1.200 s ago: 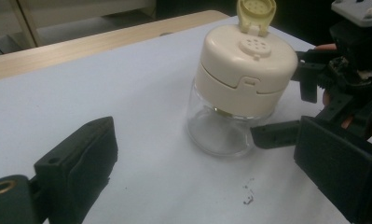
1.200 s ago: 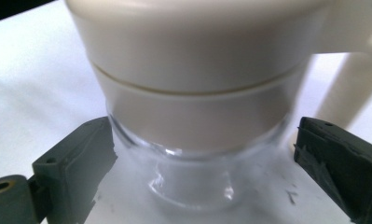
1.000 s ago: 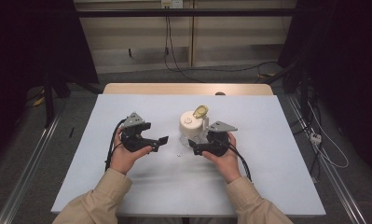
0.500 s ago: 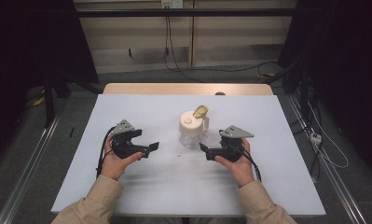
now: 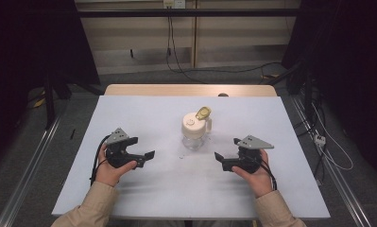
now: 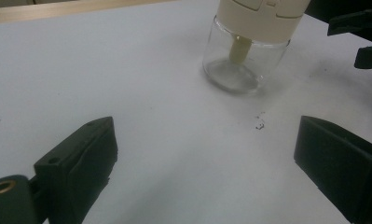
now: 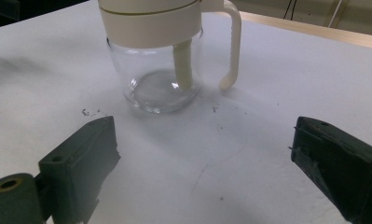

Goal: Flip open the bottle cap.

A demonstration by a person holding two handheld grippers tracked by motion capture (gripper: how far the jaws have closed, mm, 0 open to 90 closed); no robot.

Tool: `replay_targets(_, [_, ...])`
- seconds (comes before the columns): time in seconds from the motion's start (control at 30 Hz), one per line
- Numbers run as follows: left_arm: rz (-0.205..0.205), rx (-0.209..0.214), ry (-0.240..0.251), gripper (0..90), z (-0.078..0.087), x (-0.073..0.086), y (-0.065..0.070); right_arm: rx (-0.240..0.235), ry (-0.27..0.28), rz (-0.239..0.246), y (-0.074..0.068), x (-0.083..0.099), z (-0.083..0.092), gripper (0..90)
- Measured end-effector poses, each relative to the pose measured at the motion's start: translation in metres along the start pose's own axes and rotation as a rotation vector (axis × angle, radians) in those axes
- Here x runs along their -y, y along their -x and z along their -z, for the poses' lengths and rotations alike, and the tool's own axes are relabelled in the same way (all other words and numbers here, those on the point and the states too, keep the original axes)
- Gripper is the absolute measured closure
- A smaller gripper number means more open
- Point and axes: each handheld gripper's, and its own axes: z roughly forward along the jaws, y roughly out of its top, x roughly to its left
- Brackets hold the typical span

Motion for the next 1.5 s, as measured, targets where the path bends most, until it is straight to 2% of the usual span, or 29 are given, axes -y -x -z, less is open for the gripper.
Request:
replay_targets(0.27, [0.002,-0.009,-0.001,5.7,0.010,0.007,-0.003,-0.005,0.003,-0.003,0.002,0.007,0.013,6.6])
replay_targets(0.33, [0.012,-0.008,0.001,5.7,0.011,0.009,-0.004,-0.006,0.001,-0.003,0.003,0.009,0.016,6.5])
replay_targets(0.53, [0.003,0.003,-0.002,5.7,0.014,0.013,-0.003,0.004,0.010,-0.015,0.007,0.013,0.024,6.4])
replay_targets(0.83, [0.018,-0.010,0.001,5.7,0.020,0.019,-0.005,0.014,0.017,-0.019,0.013,0.019,0.038,6.2])
replay_targets(1.0, [0.007,-0.011,-0.003,5.7,0.022,0.020,-0.003,0.014,0.016,-0.008,0.014,0.022,0.044,6.1])
replay_targets(1.33, [0.016,-0.034,0.000,5.8,0.032,0.026,-0.009,0.032,0.024,-0.019,0.021,0.028,0.056,6.2])
replay_targets(1.5, [0.015,-0.030,-0.006,5.8,0.035,0.029,-0.009,0.041,0.019,-0.023,0.022,0.031,0.059,6.3])
